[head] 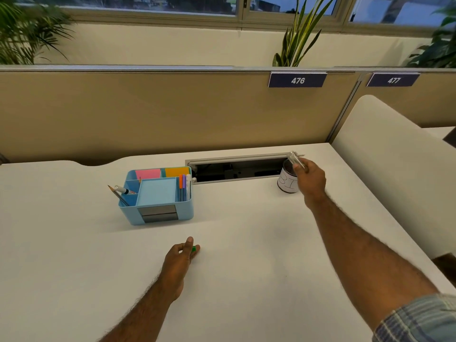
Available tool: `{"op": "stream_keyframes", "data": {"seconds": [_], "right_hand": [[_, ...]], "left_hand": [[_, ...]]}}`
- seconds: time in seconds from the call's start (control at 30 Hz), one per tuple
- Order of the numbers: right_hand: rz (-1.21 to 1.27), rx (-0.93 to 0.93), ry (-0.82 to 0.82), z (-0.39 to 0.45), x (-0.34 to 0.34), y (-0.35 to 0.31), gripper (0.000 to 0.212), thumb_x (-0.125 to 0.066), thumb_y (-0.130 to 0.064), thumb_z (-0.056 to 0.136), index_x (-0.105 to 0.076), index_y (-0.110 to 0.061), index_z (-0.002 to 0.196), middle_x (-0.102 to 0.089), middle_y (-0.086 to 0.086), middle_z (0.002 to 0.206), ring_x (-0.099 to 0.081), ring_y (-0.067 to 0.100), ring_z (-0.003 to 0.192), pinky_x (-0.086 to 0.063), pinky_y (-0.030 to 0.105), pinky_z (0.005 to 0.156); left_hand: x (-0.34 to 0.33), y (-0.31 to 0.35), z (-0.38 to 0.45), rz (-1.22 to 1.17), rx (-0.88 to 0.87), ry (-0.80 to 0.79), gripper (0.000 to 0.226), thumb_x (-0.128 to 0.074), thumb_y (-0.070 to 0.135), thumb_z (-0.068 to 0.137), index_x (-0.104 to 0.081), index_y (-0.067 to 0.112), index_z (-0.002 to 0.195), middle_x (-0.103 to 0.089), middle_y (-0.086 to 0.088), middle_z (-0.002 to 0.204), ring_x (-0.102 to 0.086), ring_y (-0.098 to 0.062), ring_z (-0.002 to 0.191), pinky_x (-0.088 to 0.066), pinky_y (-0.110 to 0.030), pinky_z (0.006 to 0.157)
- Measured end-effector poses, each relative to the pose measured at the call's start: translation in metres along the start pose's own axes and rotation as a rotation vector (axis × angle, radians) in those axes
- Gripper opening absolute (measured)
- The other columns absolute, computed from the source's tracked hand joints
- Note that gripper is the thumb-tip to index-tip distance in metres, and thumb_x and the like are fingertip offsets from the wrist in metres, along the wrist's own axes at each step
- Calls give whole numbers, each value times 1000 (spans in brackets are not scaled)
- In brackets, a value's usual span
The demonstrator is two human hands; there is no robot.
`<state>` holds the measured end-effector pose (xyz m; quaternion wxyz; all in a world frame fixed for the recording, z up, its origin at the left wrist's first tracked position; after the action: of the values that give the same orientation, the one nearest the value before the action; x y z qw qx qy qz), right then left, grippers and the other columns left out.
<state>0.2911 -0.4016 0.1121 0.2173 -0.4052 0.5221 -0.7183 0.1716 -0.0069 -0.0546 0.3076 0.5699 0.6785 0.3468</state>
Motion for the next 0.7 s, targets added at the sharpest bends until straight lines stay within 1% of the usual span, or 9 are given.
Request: {"op": "stream_keyframes", "data": {"seconds": [0.03,0.1,0.17,0.27,0.37,0.47,0.57,0.63,0.7], "right_hand": [[57,-10,-27,-10,-5,1,33,-61,-20,91,-62,-13,123,-67,6,108,-59,17,95,-44,12,68],[151,-39,-83,-32,-14,7,36,-61,-19,91,-60,-13,127,-66,7,107,-59,18,94,-46,23,72],[222,-83,-132,-57,-24,14,36,-62,-17,91,-60,-14,127,-66,6,104,-58,16,88,-46,27,71],[264,-109,-224,-97,-37,21,34,-62,-14,91,-61,-16,125,-66,2,95,-57,11,79,-46,18,62],[252,-116,-310,-136,-48,31,32,-63,-14,90,-62,-20,122,-66,0,89,-57,7,72,-44,9,54],[229,-160,-383,-181,-59,46,30,-64,-10,89,-64,-17,118,-65,0,80,-55,7,67,-44,13,59],[166,-171,-472,-222,-70,59,27,-67,-9,87,-68,-15,113,-70,0,93,-62,11,81,-48,21,77],[98,-154,-540,-244,-74,65,26,-69,-13,86,-69,-21,111,-73,-5,100,-65,6,88,-47,11,79],[61,-148,-599,-262,-78,68,27,-69,-16,85,-70,-24,111,-73,-10,101,-64,-5,86,-45,5,76]], "left_hand": [[1,-1,-1,-1,-4,4,41,-50,43,94,-53,7,115,-68,-12,121,-56,-25,125,-31,-47,118],[2,-2,-5,-1,-18,14,41,-52,41,93,-55,6,114,-69,-12,119,-56,-26,125,-32,-47,117],[3,-2,-10,7,-31,16,39,-53,41,93,-56,7,112,-70,-12,118,-56,-26,125,-32,-46,117],[0,-3,-17,16,-42,-6,35,-52,42,93,-56,10,107,-71,-10,117,-55,-23,124,-29,-41,117],[-2,-8,-23,22,-37,-33,32,-52,43,93,-57,14,103,-71,-5,112,-55,-20,121,-29,-36,109],[1,-14,-28,7,-32,-58,33,-50,42,95,-56,11,106,-71,-3,112,-54,-19,123,-28,-36,113],[1,-21,-30,-23,-25,-86,32,-50,39,96,-57,10,107,-72,0,113,-53,-19,125,-27,-38,116],[-1,-24,-33,-29,-31,-105,29,-52,38,95,-58,13,108,-72,2,113,-54,-18,124,-27,-37,115],[-3,-24,-38,-32,-49,-119,24,-54,37,94,-60,17,107,-73,3,113,-55,-17,122,-29,-37,114]]}}
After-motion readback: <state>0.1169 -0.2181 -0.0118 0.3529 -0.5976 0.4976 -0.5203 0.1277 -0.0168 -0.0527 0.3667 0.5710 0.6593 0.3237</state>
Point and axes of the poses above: each hand's wrist, its own z-axis towards the middle knuckle, its own x-axis out of the back of the hand, y = z × x, the point moved 9 cm from there along z, towards the middle knuckle
